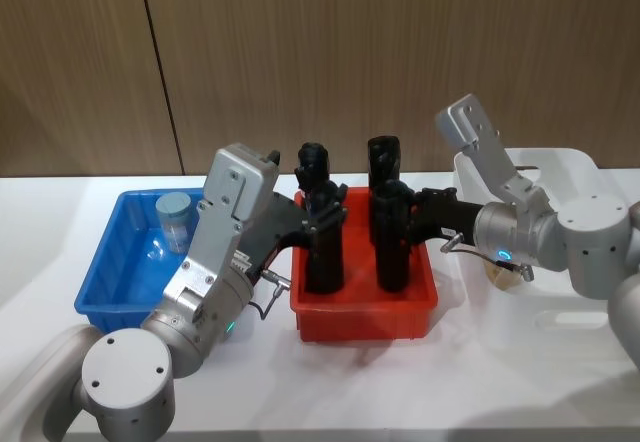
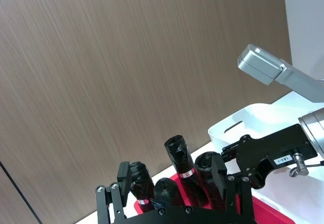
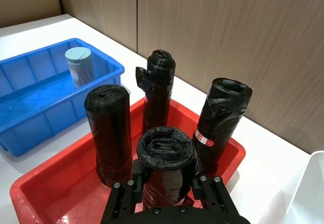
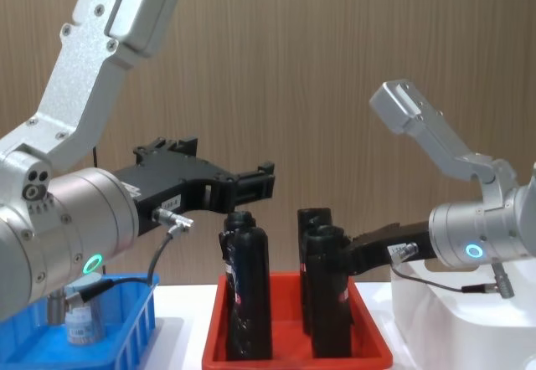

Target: Pick the cotton swabs from the blue box and place them into the white box.

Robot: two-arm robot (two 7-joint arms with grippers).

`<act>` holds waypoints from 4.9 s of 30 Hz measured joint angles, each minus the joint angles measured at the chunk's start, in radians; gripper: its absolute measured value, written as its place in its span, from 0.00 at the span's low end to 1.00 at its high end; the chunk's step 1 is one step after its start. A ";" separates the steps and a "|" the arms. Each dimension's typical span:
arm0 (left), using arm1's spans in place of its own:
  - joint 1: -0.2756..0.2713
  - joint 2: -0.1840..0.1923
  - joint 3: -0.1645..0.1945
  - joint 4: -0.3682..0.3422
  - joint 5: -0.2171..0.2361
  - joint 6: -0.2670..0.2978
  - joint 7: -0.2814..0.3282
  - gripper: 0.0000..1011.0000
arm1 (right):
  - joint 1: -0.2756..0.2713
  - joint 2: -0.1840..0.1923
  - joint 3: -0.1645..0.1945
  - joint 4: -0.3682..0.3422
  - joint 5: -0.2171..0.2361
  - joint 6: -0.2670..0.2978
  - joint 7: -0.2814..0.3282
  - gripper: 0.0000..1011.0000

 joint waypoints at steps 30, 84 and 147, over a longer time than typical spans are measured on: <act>0.000 0.000 0.000 0.000 0.000 0.000 0.000 0.99 | -0.061 0.065 0.071 -0.178 0.090 0.026 -0.027 0.42; 0.000 0.000 0.000 0.000 0.000 0.000 0.000 0.99 | -0.282 0.257 0.242 -0.583 0.235 0.070 -0.134 0.42; 0.000 0.000 0.000 0.000 0.000 0.000 0.000 0.99 | -0.587 0.268 0.198 -0.794 0.271 -0.049 -0.356 0.99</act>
